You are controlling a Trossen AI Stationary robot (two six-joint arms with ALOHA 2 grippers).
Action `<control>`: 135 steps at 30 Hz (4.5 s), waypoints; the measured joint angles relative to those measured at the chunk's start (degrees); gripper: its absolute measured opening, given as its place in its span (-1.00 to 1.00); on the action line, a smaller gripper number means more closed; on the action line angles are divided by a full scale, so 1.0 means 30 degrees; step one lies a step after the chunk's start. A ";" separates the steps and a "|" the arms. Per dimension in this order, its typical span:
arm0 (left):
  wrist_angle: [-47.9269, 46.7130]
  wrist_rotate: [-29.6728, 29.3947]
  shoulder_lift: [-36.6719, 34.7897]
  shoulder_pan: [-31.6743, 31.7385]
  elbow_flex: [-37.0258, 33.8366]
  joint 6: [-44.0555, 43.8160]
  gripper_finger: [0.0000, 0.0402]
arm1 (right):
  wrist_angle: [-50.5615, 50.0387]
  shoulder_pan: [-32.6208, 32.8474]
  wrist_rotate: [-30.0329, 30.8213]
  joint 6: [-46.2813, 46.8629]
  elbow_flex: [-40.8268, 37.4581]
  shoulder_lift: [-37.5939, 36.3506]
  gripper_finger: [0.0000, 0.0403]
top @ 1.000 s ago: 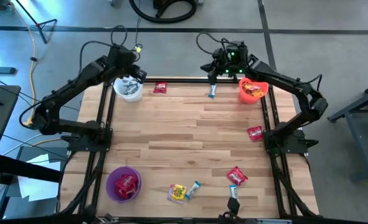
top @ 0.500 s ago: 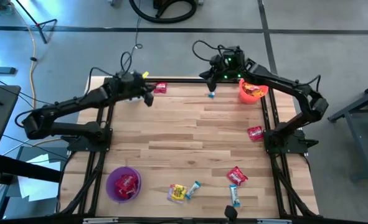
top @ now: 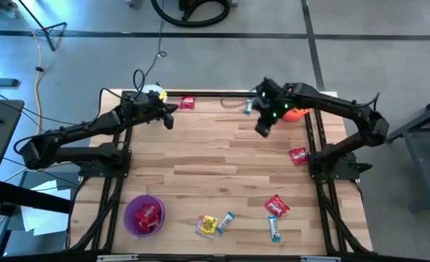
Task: Sort candy
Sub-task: Put the red candy into the purple bucket
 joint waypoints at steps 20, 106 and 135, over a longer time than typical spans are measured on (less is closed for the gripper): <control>0.0713 0.1549 0.0015 -0.0007 -0.0002 0.0667 -1.00 | 0.4414 0.7529 -0.2604 0.8771 -0.7124 -0.1357 -1.00; 0.0025 0.6965 0.0102 0.3111 0.0013 0.3851 -1.00 | 1.3116 1.5669 -0.6372 1.6001 -1.2769 0.2527 0.12; 0.0034 1.0295 0.0706 0.3366 0.0013 0.1089 -1.00 | 1.1129 1.1883 0.2595 1.7766 -0.8046 -0.1712 -1.00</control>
